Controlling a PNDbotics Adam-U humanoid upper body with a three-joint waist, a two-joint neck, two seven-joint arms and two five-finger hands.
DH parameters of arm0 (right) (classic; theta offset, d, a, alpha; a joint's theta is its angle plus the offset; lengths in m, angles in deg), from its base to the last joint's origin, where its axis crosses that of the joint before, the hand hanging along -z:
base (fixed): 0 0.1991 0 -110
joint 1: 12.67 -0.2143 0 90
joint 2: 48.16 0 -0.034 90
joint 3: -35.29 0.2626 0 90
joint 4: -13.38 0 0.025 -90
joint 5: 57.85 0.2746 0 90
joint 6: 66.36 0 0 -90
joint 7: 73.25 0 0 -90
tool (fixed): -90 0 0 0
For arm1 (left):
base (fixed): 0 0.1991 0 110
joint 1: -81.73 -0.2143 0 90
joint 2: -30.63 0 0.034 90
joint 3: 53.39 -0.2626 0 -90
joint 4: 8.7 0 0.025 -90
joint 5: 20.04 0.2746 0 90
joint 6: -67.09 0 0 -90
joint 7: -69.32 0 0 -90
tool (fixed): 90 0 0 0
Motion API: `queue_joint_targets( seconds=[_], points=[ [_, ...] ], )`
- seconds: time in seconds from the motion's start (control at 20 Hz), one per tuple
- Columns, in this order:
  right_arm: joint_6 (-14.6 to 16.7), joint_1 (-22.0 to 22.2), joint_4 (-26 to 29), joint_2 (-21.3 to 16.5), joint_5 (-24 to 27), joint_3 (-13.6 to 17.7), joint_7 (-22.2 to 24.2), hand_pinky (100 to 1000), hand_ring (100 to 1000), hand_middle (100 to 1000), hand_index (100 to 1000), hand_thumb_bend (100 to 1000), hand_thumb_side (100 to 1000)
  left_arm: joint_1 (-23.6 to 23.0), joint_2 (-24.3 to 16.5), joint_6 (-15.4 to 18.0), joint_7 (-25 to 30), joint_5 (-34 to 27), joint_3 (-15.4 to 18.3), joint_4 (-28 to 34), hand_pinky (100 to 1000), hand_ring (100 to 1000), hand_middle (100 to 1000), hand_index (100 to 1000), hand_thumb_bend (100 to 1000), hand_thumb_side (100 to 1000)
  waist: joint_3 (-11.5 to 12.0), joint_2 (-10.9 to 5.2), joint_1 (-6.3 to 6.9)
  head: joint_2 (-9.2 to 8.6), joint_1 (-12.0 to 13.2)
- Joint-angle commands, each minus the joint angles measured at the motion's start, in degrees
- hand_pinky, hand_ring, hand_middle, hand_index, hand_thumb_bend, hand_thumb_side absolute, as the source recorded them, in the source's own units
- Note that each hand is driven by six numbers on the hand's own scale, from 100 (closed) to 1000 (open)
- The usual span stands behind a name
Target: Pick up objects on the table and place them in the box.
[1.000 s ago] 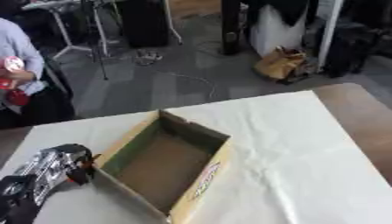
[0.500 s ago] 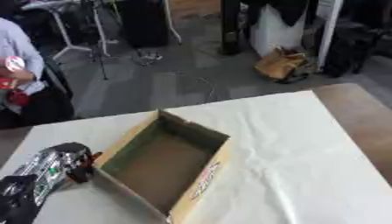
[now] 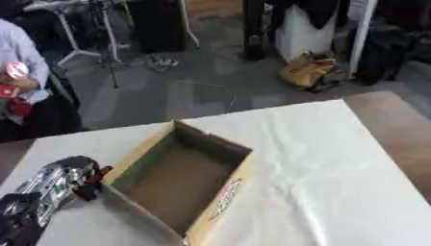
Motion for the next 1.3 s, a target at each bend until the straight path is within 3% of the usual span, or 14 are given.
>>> queue_joint_targets(
  seconds=[0.05, 1.3],
  points=[
    [8.35, -0.49, 0.65, -0.89, 0.37, 0.37, -8.20, 842, 831, 634, 697, 100, 1000, 1.43, -1.63, -0.35, 0.05, 0.24, 0.49, 0.67, 585, 699, 643, 601, 100, 245, 0.04, -1.05, -0.30, -0.59, -0.08],
    [8.16, -0.57, 0.65, -1.38, 0.60, 0.19, -8.19, 843, 831, 634, 697, 100, 1000, 4.09, -2.57, 0.12, 3.52, 1.47, 0.67, 1.24, 576, 690, 625, 590, 100, 245, 0.18, -1.62, 0.10, -0.37, -0.21]
  ],
)
